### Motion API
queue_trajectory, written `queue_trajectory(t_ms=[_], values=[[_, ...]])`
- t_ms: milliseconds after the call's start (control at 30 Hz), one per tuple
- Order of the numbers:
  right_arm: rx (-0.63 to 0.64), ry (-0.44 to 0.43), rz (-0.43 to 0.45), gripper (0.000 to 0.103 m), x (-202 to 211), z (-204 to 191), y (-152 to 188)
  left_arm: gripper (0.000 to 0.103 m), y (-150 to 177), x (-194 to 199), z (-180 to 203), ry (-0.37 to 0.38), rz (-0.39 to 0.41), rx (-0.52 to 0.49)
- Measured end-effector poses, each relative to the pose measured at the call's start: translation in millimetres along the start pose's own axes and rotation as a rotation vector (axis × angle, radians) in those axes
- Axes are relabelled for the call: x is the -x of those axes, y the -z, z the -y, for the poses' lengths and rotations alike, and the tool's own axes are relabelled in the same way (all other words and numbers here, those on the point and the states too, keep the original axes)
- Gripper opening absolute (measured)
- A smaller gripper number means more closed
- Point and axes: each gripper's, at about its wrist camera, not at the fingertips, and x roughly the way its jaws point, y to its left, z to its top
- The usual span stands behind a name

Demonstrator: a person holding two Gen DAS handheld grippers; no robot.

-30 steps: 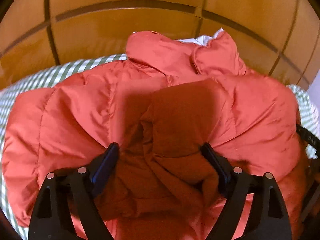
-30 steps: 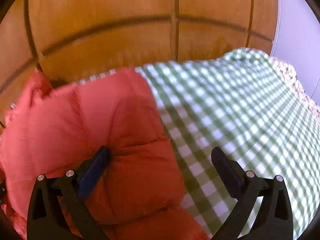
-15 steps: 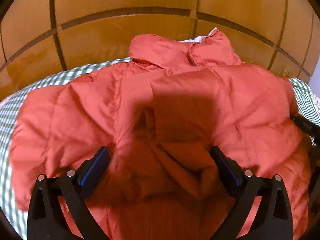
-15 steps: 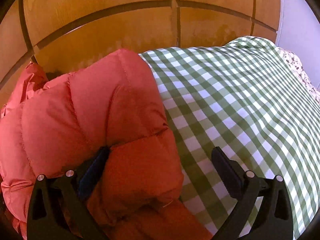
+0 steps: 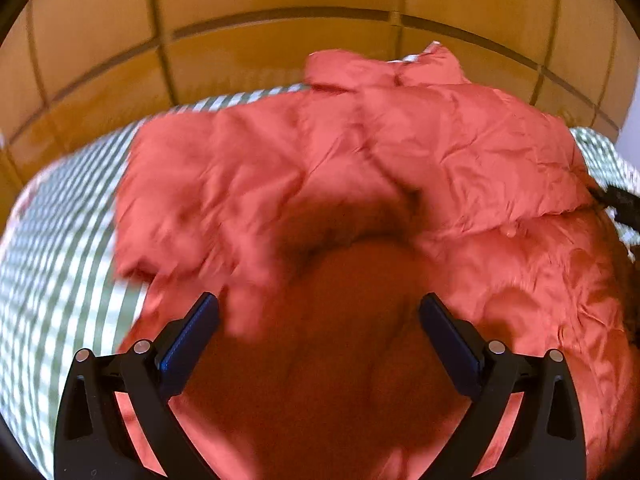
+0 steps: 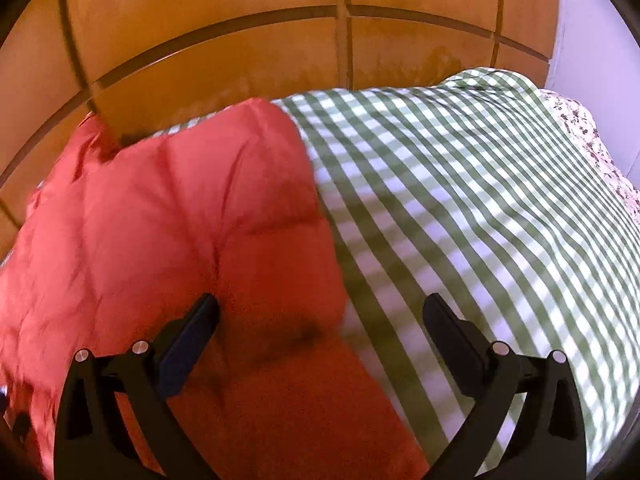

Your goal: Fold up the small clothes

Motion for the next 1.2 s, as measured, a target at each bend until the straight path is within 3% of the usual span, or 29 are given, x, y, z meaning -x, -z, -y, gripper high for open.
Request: queue_trajectory(t_ms=[133, 233, 400, 533, 667, 833, 900, 1200], values=[[0.062, -0.012, -0.016, 0.101, 24.3, 16.9, 26.5, 0.099, 19.2, 20.2, -28.1, 0.029, 0.011, 0.092], [0.080, -0.023, -0.047, 0.101, 33.3, 36.1, 46.6, 0.099, 33.3, 36.2, -41.1, 0.036, 0.036, 0.104], [0.006, -0.135, -0.144, 0.101, 34.4, 79.2, 73.7, 0.099, 67.6, 52.9, -58.1, 0.048, 0.038, 0.089], [-0.032, -0.231, -0.104, 0.101, 42.6, 97.9, 86.9, 0.099, 90.3, 60.3, -62.0, 0.045, 0.039, 0.073], [0.049, -0.239, -0.113, 0.101, 51.8, 93.9, 93.8, 0.099, 103.0, 68.3, -70.4, 0.068, 0.022, 0.098], [0.020, -0.309, -0.091, 0.099, 69.7, 112.1, 107.7, 0.099, 121.3, 79.4, -90.2, 0.115, -0.039, 0.136], [0.041, -0.344, -0.088, 0.088, 77.3, 117.5, 115.8, 0.099, 128.6, 85.2, -95.6, 0.141, -0.055, 0.147], [0.041, -0.603, -0.123, 0.087, 99.5, 130.4, 162.6, 0.099, 170.1, 110.8, -113.7, 0.254, -0.126, 0.187]])
